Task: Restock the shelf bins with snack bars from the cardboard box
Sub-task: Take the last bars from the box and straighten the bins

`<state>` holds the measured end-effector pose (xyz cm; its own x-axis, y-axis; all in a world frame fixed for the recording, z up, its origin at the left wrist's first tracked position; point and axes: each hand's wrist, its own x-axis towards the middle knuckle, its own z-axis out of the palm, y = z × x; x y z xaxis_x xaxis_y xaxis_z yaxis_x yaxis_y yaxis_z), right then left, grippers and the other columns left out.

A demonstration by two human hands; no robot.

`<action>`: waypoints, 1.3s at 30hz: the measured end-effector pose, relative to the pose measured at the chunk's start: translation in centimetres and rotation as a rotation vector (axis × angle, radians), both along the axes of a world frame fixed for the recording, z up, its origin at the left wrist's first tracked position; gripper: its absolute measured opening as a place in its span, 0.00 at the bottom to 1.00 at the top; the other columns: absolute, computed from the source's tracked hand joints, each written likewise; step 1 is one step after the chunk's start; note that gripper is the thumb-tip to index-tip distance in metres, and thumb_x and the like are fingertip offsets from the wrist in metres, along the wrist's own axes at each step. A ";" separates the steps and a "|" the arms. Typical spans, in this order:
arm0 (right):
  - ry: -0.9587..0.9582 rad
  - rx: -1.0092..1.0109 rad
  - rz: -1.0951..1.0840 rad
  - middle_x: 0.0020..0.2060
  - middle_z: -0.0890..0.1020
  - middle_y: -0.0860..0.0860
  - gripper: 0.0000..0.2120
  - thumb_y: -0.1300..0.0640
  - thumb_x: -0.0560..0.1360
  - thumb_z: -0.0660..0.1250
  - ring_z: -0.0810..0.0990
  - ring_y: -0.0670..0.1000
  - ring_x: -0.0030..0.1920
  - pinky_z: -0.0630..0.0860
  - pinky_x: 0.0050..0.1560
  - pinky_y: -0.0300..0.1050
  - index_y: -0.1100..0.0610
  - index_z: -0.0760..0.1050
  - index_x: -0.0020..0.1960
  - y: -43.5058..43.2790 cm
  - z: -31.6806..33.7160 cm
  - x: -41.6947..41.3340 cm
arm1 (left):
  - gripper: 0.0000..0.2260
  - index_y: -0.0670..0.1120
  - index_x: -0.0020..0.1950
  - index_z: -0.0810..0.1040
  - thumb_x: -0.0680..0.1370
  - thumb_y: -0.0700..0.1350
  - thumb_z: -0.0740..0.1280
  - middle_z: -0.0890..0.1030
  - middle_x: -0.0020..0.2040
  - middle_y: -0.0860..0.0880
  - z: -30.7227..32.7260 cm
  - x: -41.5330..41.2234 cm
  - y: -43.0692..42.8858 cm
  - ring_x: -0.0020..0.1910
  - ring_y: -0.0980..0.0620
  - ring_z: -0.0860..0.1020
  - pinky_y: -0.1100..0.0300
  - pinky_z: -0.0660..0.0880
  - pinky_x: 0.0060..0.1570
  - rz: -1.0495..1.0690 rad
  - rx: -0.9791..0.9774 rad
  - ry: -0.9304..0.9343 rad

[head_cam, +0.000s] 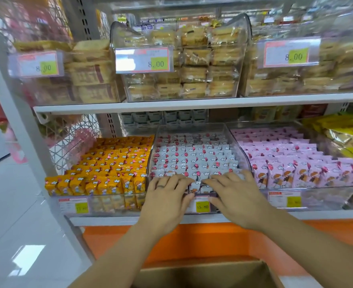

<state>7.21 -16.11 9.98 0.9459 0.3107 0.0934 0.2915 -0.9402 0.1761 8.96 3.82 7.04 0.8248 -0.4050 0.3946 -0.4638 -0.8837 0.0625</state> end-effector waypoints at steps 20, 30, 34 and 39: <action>0.203 0.258 -0.053 0.76 0.57 0.49 0.28 0.39 0.80 0.50 0.55 0.52 0.75 0.53 0.73 0.61 0.48 0.52 0.77 0.3 4.7 6.0 | 0.20 0.53 0.75 0.62 0.83 0.54 0.53 0.64 0.74 0.48 6.2 6.7 -1.5 0.72 0.47 0.63 0.48 0.60 0.71 0.016 -0.114 0.399; 0.304 0.241 -0.214 0.78 0.49 0.52 0.35 0.35 0.78 0.52 0.49 0.57 0.76 0.52 0.74 0.57 0.49 0.43 0.78 0.7 3.6 15.3 | 0.22 0.54 0.76 0.57 0.82 0.56 0.51 0.62 0.75 0.45 4.8 14.0 -3.6 0.73 0.42 0.60 0.40 0.52 0.71 0.229 -0.020 0.364; 0.302 0.227 -0.235 0.78 0.43 0.49 0.40 0.30 0.75 0.51 0.45 0.57 0.77 0.49 0.74 0.58 0.46 0.41 0.78 0.8 2.4 17.4 | 0.23 0.58 0.76 0.54 0.81 0.58 0.51 0.56 0.77 0.48 4.1 16.2 -3.8 0.75 0.41 0.55 0.41 0.49 0.72 0.255 0.011 0.386; 0.231 0.249 -0.257 0.78 0.49 0.52 0.35 0.31 0.76 0.48 0.49 0.58 0.76 0.48 0.74 0.56 0.46 0.47 0.77 0.9 2.6 18.9 | 0.21 0.59 0.74 0.59 0.81 0.59 0.50 0.59 0.75 0.46 4.2 17.5 -4.2 0.72 0.40 0.61 0.44 0.57 0.69 0.314 0.042 0.358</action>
